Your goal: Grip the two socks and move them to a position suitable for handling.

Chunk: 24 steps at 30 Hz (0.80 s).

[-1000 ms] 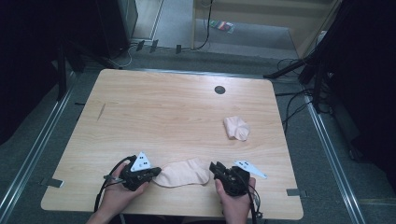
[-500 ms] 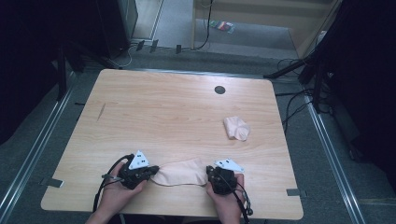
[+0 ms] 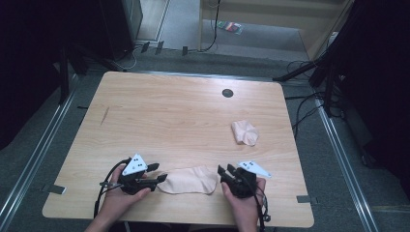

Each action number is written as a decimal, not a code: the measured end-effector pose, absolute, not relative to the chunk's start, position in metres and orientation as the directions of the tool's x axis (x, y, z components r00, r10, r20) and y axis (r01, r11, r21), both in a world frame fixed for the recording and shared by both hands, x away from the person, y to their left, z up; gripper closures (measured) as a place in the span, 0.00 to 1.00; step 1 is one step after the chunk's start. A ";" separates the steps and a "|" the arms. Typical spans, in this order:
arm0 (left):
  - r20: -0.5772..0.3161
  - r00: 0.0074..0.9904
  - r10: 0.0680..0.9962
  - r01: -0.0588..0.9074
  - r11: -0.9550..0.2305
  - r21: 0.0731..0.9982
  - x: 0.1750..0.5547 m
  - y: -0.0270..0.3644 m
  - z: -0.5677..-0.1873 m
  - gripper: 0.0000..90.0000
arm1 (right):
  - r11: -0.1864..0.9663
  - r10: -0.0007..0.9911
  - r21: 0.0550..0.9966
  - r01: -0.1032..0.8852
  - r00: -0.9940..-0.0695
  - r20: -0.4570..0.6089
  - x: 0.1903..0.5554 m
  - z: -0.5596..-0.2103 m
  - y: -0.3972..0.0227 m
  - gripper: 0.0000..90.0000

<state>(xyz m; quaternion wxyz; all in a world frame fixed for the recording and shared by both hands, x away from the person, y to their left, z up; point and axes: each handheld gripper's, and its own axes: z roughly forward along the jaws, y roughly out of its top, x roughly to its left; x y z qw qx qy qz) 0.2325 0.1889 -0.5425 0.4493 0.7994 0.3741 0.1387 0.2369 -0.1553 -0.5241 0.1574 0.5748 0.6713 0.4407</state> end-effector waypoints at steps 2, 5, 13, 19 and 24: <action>-0.119 0.664 0.739 0.460 -0.277 0.844 0.235 0.196 -0.541 0.39 | -0.091 0.927 0.781 0.617 -0.235 0.294 0.250 -0.518 -0.170 0.65; -0.144 0.600 0.787 0.460 -0.192 0.867 0.243 0.217 -0.540 0.30 | -0.105 0.953 0.817 0.567 -0.179 0.247 0.278 -0.511 -0.195 0.61; -0.180 0.489 0.854 0.451 -0.071 0.890 0.252 0.253 -0.538 0.19 | -0.101 0.974 0.818 0.566 -0.111 0.197 0.326 -0.516 -0.228 0.60; -0.196 0.424 0.884 0.466 -0.027 0.884 0.260 0.265 -0.546 0.19 | -0.135 0.973 0.798 0.587 -0.074 0.218 0.345 -0.526 -0.241 0.61; -0.191 0.425 0.885 0.477 -0.040 0.878 0.261 0.261 -0.549 0.19 | -0.118 0.972 0.773 0.623 -0.086 0.218 0.357 -0.533 -0.239 0.58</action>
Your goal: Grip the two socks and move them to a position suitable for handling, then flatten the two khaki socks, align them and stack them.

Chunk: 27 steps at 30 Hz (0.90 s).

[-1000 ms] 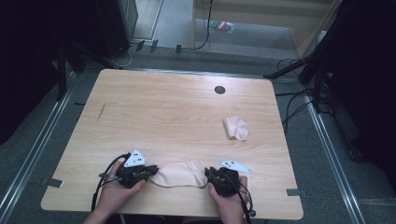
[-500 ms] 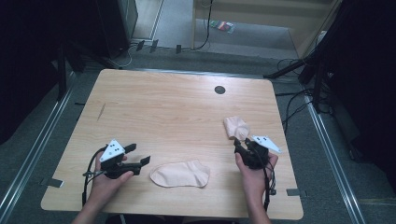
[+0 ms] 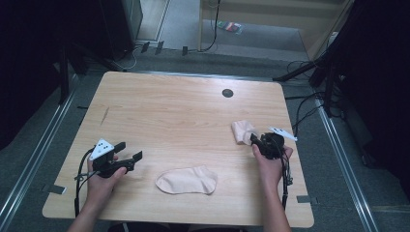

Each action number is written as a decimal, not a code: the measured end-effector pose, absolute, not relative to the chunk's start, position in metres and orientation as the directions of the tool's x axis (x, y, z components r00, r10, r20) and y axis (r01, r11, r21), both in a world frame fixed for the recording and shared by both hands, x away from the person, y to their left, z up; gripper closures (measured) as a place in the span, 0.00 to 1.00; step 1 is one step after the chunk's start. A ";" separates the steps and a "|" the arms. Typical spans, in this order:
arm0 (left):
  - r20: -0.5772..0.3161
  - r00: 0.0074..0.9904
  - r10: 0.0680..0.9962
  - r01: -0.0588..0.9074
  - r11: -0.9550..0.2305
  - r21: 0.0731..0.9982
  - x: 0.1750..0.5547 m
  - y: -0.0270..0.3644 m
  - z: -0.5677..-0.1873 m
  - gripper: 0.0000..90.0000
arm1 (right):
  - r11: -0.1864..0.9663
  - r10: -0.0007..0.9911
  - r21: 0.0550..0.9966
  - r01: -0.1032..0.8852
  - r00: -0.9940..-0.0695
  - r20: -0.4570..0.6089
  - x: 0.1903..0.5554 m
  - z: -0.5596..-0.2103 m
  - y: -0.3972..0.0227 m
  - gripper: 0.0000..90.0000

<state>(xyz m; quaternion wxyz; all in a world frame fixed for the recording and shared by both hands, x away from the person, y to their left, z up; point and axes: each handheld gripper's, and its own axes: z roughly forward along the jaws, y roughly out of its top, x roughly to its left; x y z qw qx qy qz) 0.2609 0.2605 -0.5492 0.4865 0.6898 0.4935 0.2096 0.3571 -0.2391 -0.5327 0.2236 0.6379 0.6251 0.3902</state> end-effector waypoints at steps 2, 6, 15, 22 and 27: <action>-0.183 0.429 0.885 0.476 -0.049 0.878 0.261 0.260 -0.549 0.20 | -0.118 0.978 0.763 0.635 -0.060 0.201 0.362 -0.536 -0.238 0.56; -0.187 0.427 0.885 0.482 -0.048 0.875 0.261 0.259 -0.550 0.21 | -0.119 0.979 0.761 0.638 -0.055 0.199 0.368 -0.541 -0.234 0.57; -0.184 0.420 0.889 0.486 -0.049 0.873 0.262 0.258 -0.550 0.23 | -0.050 0.987 0.767 0.639 -0.085 0.135 0.367 -0.546 -0.224 0.97; -0.187 0.412 0.892 0.485 -0.040 0.874 0.262 0.258 -0.550 0.25 | -0.075 0.976 0.811 0.580 -0.126 0.180 0.357 -0.525 -0.217 0.98; -0.184 0.411 0.893 0.486 -0.044 0.873 0.262 0.258 -0.550 0.25 | 0.034 0.966 0.856 0.516 -0.237 0.104 0.350 -0.495 -0.187 0.98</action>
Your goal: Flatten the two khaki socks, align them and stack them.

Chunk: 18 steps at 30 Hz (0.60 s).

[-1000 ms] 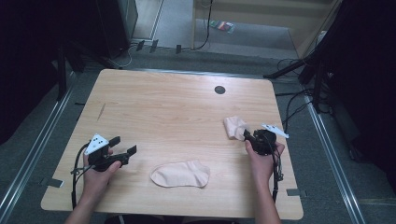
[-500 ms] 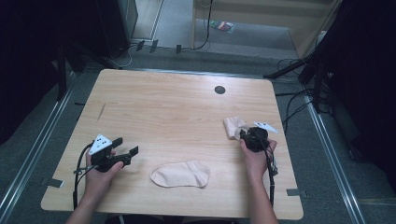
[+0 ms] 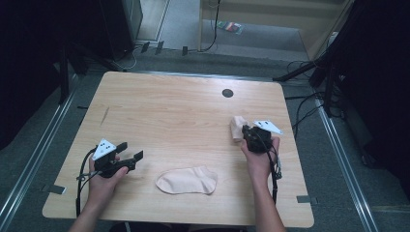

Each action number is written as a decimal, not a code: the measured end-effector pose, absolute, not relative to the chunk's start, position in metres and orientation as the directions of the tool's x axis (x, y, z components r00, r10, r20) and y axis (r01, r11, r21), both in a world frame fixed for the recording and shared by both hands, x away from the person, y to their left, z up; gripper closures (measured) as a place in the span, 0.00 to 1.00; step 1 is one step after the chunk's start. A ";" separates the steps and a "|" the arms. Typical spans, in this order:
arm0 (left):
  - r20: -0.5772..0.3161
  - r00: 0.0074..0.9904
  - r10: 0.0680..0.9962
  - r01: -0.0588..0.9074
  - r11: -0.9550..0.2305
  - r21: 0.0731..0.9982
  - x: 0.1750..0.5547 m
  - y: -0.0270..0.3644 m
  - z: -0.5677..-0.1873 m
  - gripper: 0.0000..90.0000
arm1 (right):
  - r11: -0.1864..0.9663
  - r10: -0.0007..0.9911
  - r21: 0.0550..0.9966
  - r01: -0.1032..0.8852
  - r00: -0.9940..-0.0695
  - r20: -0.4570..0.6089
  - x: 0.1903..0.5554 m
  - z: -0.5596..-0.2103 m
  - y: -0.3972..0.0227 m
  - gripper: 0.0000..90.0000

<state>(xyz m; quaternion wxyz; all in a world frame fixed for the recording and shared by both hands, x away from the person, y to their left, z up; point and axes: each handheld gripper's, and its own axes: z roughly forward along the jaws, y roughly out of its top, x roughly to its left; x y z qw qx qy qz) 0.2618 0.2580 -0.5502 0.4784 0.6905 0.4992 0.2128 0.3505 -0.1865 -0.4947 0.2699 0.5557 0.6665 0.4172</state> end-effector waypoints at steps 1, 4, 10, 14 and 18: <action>-0.184 0.411 0.893 0.486 -0.044 0.873 0.262 0.258 -0.550 0.25 | 0.034 0.966 0.856 0.516 -0.237 0.104 0.350 -0.495 -0.187 0.98; -0.182 0.411 0.893 0.485 -0.045 0.873 0.262 0.258 -0.550 0.25 | 0.115 0.943 0.858 0.500 -0.327 0.064 0.355 -0.488 -0.160 0.97; -0.183 0.415 0.891 0.485 -0.047 0.873 0.262 0.258 -0.550 0.25 | 0.050 0.824 0.886 0.461 -0.521 0.224 0.361 -0.490 -0.146 0.65; -0.186 0.414 0.891 0.484 -0.042 0.874 0.262 0.258 -0.550 0.25 | -0.007 0.871 0.879 0.476 -0.430 0.240 0.366 -0.489 -0.161 0.67; -0.191 0.408 0.893 0.487 -0.036 0.873 0.263 0.258 -0.550 0.25 | -0.030 0.924 0.846 0.532 -0.308 0.226 0.376 -0.497 -0.186 0.70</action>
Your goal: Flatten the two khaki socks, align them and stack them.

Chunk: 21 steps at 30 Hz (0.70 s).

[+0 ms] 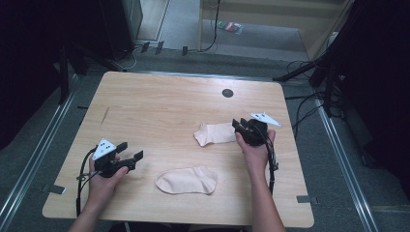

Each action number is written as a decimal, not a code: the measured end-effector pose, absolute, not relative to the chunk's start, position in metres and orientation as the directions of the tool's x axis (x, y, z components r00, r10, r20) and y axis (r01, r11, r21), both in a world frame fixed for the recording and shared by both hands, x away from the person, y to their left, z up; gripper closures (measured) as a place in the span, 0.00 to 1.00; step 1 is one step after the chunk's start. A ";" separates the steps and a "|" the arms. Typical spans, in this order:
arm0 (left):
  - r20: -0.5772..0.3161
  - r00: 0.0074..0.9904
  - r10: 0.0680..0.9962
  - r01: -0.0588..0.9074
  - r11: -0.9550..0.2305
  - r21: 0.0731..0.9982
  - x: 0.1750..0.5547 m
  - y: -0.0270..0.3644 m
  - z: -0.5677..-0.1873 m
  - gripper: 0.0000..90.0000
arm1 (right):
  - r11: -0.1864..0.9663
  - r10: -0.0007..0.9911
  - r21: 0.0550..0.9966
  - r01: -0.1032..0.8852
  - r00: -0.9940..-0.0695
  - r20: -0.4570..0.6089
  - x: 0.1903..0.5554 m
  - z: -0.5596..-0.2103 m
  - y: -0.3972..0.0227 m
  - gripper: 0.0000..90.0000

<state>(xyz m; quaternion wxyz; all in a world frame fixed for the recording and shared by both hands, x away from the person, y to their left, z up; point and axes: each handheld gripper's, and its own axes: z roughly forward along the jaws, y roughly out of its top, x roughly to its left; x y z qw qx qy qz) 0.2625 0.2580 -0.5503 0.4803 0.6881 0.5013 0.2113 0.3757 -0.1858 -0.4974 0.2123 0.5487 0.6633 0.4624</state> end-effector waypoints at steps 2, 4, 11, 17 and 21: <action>-0.191 0.408 0.893 0.488 -0.036 0.872 0.263 0.258 -0.550 0.25 | -0.022 0.925 0.839 0.544 -0.308 0.224 0.377 -0.500 -0.187 0.70; -0.190 0.406 0.894 0.487 -0.036 0.872 0.263 0.258 -0.550 0.25 | 0.001 0.925 0.827 0.562 -0.314 0.212 0.376 -0.504 -0.184 0.69; -0.188 0.406 0.894 0.489 -0.039 0.871 0.262 0.258 -0.550 0.25 | 0.148 0.859 0.808 0.570 -0.480 0.181 0.361 -0.519 -0.120 0.64; -0.190 0.407 0.893 0.491 -0.039 0.870 0.263 0.258 -0.550 0.25 | 0.182 0.863 0.795 0.578 -0.482 0.153 0.365 -0.525 -0.087 0.58; -0.189 0.408 0.893 0.490 -0.040 0.871 0.263 0.258 -0.550 0.25 | 0.194 0.898 0.760 0.620 -0.425 0.117 0.377 -0.535 -0.070 0.45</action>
